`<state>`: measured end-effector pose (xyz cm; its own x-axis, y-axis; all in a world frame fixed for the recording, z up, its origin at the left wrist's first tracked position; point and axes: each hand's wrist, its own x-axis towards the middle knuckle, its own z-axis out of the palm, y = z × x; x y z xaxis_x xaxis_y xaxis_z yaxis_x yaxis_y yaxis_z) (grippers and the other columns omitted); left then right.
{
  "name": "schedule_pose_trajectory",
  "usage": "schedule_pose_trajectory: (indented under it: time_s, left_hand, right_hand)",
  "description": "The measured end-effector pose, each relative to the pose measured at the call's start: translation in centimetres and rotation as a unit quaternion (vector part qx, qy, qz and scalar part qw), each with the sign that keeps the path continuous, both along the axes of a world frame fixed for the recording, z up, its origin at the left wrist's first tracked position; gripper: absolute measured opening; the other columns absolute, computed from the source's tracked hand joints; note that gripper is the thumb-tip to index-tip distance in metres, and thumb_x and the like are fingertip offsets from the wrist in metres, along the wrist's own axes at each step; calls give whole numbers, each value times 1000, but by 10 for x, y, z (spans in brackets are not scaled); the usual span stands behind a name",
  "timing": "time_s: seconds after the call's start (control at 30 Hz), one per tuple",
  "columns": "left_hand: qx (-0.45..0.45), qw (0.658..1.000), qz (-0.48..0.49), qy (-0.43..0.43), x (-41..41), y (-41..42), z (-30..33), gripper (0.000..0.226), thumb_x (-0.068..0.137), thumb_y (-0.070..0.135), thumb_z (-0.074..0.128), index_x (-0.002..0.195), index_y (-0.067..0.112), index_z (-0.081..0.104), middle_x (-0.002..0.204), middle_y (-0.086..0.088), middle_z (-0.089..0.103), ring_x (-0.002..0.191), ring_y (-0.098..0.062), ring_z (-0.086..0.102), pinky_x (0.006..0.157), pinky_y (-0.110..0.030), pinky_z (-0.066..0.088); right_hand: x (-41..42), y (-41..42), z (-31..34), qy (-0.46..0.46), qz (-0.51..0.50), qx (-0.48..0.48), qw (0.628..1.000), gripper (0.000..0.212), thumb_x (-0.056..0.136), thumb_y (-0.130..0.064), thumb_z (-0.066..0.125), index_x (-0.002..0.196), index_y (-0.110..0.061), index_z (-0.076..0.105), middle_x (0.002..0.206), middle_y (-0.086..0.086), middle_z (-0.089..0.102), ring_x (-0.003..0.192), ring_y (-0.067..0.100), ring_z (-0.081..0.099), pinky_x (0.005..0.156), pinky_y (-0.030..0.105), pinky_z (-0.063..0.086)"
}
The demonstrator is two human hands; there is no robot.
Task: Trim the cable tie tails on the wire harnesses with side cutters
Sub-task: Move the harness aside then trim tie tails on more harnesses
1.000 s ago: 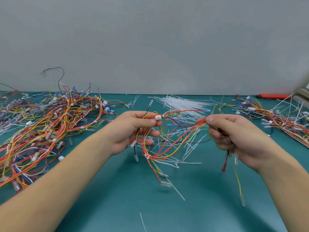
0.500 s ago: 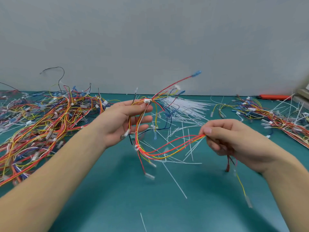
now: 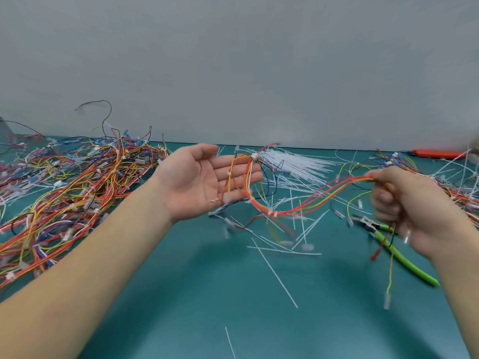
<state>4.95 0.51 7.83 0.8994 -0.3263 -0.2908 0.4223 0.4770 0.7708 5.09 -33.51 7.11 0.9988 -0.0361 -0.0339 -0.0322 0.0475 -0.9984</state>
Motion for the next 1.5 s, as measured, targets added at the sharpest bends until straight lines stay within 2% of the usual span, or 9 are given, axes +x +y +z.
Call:
schedule_pose_trajectory:
  time_s: [0.27,0.47,0.7,0.8,0.97,1.17,1.27,1.37,1.5]
  left_hand:
    - [-61,997,49,-28,-5,-8,9,46,92,16,57,132,-8,60,129,-22,69,118,-32,70,102,-44,53]
    - [-73,979,179,-60,-1,-2,10,35,88,8,66,121,-2,66,115,-15,76,106,-26,75,89,-36,62]
    - [-68,957,282,-23,9,16,9,16,96,6,66,110,-1,67,103,-16,77,107,-25,74,79,-41,65]
    - [-43,950,310,7,11,23,9,17,97,4,64,113,1,65,98,-15,77,101,-22,76,71,-41,65]
    - [-31,943,330,22,12,28,9,26,98,4,62,124,1,62,126,-13,72,100,-22,77,73,-43,65]
    - [-10,959,283,5,6,30,15,33,97,5,59,129,8,64,112,-5,78,97,-21,78,87,-45,60]
    - [-5,973,231,-6,4,34,19,27,95,6,52,116,13,67,104,3,78,94,-16,77,80,-41,57]
    - [8,984,176,-18,5,39,20,27,91,7,48,104,15,70,100,9,75,80,-11,74,80,-36,55]
    - [-3,991,132,-31,6,43,19,26,74,6,51,93,16,66,83,8,67,63,-11,61,79,-34,52]
  right_hand:
    - [10,-3,-11,122,0,145,982,22,100,-23,53,79,-21,51,59,-8,36,41,3,27,32,13,20]
    - [6,1,-5,176,63,273,944,9,89,-18,61,84,-13,66,70,-6,51,51,1,45,37,9,37]
    - [0,30,-16,217,147,346,901,19,88,-7,59,98,-10,75,115,12,76,93,26,77,74,43,64]
    - [-5,39,-20,208,200,325,901,27,87,-7,61,107,-10,78,123,10,74,101,25,76,86,46,62]
    - [-11,44,-21,168,261,275,910,30,91,-13,62,116,-14,78,135,8,69,112,24,72,91,49,59]
    - [-9,43,-23,181,193,244,933,32,79,-4,69,108,-10,80,112,8,77,84,19,76,78,44,63]
    - [-8,41,-26,153,168,158,961,35,75,-2,66,108,-6,78,99,10,77,69,16,72,67,39,63]
    - [-14,37,-23,118,242,107,957,23,77,2,71,92,-13,81,94,12,75,69,18,69,64,41,61]
    - [-27,39,-22,55,411,3,910,14,90,-7,70,101,-9,77,98,18,74,74,20,67,66,40,58]
